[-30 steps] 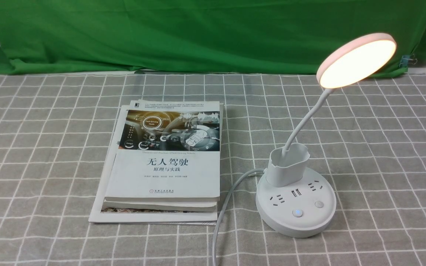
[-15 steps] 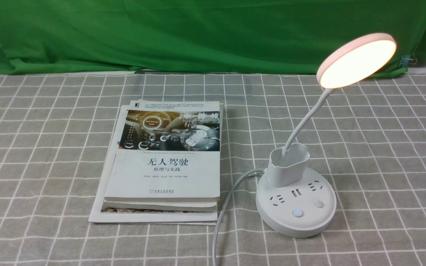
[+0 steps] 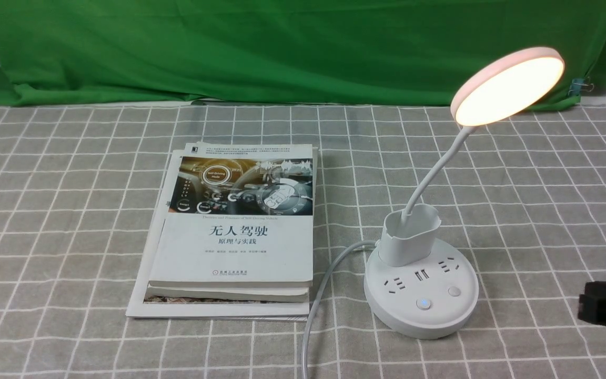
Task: Turn off the desk lamp on the grey coffee tablecloth by hand.
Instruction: 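Press the power button on the lamp base to turn the lamp off with the right gripper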
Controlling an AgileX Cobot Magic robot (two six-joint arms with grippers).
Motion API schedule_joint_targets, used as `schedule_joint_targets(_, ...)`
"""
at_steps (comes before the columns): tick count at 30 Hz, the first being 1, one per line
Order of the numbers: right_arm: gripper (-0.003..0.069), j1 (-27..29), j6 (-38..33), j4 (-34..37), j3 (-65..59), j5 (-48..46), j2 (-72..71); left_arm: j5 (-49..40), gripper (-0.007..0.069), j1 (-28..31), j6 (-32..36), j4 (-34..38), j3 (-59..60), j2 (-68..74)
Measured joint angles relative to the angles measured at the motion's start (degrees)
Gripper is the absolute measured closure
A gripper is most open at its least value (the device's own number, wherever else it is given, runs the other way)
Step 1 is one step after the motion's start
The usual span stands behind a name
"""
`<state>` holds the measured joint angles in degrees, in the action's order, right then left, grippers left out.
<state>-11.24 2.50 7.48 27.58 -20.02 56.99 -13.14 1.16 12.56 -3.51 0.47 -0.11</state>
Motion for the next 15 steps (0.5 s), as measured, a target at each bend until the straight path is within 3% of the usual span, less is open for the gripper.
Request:
schedule_joint_targets(9, 0.0612, -9.9, -4.6, 0.2, 13.1, -3.0, 20.6, 0.0, 0.0606, 0.0, 0.0, 0.0, 0.0, 0.0)
schedule_joint_targets(15, 0.0613, -12.4, -5.0, 0.2, 19.6, -3.4, 30.8, 0.0, 0.0606, 0.0, 0.0, 0.0, 0.0, 0.0)
